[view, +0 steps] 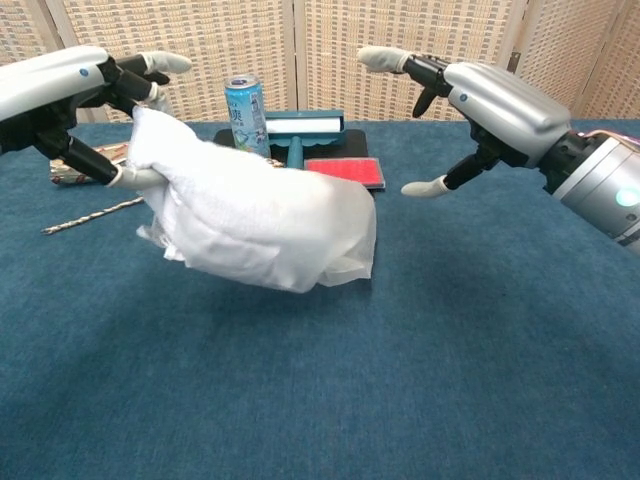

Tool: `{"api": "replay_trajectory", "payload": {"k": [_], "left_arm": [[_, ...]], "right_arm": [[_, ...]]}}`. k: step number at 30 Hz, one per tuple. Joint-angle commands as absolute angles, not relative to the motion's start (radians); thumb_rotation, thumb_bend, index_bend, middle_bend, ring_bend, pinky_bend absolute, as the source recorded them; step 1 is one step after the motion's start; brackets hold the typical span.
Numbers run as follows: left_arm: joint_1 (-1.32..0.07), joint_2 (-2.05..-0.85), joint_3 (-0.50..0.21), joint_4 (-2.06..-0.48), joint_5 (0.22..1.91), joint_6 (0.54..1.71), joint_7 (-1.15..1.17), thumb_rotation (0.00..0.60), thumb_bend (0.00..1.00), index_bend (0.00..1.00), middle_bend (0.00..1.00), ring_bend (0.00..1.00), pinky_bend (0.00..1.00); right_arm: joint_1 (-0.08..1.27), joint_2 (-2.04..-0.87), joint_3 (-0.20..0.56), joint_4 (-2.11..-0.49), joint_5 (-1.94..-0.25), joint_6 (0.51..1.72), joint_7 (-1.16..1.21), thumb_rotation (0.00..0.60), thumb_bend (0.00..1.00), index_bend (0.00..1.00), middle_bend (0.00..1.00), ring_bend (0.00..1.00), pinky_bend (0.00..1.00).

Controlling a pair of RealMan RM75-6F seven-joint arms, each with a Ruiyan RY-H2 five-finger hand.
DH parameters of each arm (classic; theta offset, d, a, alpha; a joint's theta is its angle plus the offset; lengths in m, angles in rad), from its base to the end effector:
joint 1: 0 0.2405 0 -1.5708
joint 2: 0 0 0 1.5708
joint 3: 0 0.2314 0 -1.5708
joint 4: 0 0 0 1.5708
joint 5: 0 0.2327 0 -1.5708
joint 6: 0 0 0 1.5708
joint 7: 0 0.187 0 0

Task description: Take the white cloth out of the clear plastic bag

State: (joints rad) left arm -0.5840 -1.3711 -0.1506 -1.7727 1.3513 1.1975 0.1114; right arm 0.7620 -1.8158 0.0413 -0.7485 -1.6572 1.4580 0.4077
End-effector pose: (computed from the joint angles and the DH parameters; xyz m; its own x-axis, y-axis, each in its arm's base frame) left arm -0.0978 0.3204 0.0138 0.1612 0.1773 0.9709 0.9095 -0.4086 -0.0764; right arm -0.1213 -0.3819 -0.0294 0.1941 0.0474 0.9798 -0.7001 -0.6930 0.1722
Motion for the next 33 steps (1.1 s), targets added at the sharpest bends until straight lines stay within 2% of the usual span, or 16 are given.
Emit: {"api": "replay_trajectory", "payload": {"k": [1,9,12,15,17,20,23,26,28,33], "left_arm": [[-0.580,-1.375,-0.145,-1.765,1.347,1.192,0.109,0.600,0.33,0.67,0.00,0.00,0.21],[-0.573,-1.371,-0.125,-1.740,1.357,1.172,0.101,0.600,0.33,0.67,0.00,0.00,0.21],[-0.569,-1.368,-0.119,-1.733,1.355,1.166,0.099,0.600,0.33,0.67,0.00,0.00,0.21],[-0.566,-1.364,-0.116,-1.729,1.353,1.161,0.101,0.600,0.33,0.67,0.00,0.00,0.21],[-0.565,-1.363,-0.114,-1.727,1.351,1.158,0.103,0.600,0.33,0.67,0.00,0.00,0.21],[-0.563,-1.364,-0.114,-1.724,1.349,1.154,0.103,0.600,0.33,0.67,0.00,0.00,0.21],[-0.562,-1.365,-0.114,-1.721,1.348,1.151,0.102,0.600,0.33,0.67,0.00,0.00,0.21],[-0.562,-1.365,-0.116,-1.719,1.350,1.150,0.099,0.600,0.33,0.67,0.00,0.00,0.21],[-0.562,-1.364,-0.118,-1.719,1.351,1.149,0.098,0.600,0.33,0.67,0.00,0.00,0.21],[-0.562,-1.360,-0.122,-1.719,1.351,1.147,0.094,0.600,0.33,0.67,0.00,0.00,0.21]], "right_arm": [[0.753,-1.813,0.039,-0.751,-1.654,1.449,0.403,0.600,0.00,0.00,0.07,0.08,0.34],[0.730,-1.793,0.038,-0.770,-1.643,1.423,0.376,0.600,0.00,0.00,0.10,0.08,0.34],[0.723,-1.769,0.043,-0.796,-1.632,1.405,0.348,0.600,0.00,0.08,0.18,0.11,0.34],[0.725,-1.741,0.058,-0.823,-1.615,1.377,0.309,0.600,0.00,0.21,0.35,0.29,0.41],[0.732,-1.721,0.064,-0.843,-1.607,1.349,0.278,0.600,0.00,0.27,0.54,0.49,0.55],[0.751,-1.677,0.067,-0.901,-1.585,1.260,0.221,0.600,0.00,0.29,0.77,0.73,0.75],[0.773,-1.646,0.073,-0.955,-1.555,1.165,0.165,0.600,0.00,0.30,0.91,0.87,0.88],[0.793,-1.642,0.088,-0.973,-1.529,1.104,0.134,0.600,0.00,0.30,0.99,0.96,0.96],[0.807,-1.652,0.098,-0.963,-1.521,1.080,0.129,0.600,0.00,0.30,1.00,0.99,0.99],[0.848,-1.686,0.112,-0.912,-1.524,1.037,0.159,0.600,0.00,0.30,1.00,1.00,1.00]]}}
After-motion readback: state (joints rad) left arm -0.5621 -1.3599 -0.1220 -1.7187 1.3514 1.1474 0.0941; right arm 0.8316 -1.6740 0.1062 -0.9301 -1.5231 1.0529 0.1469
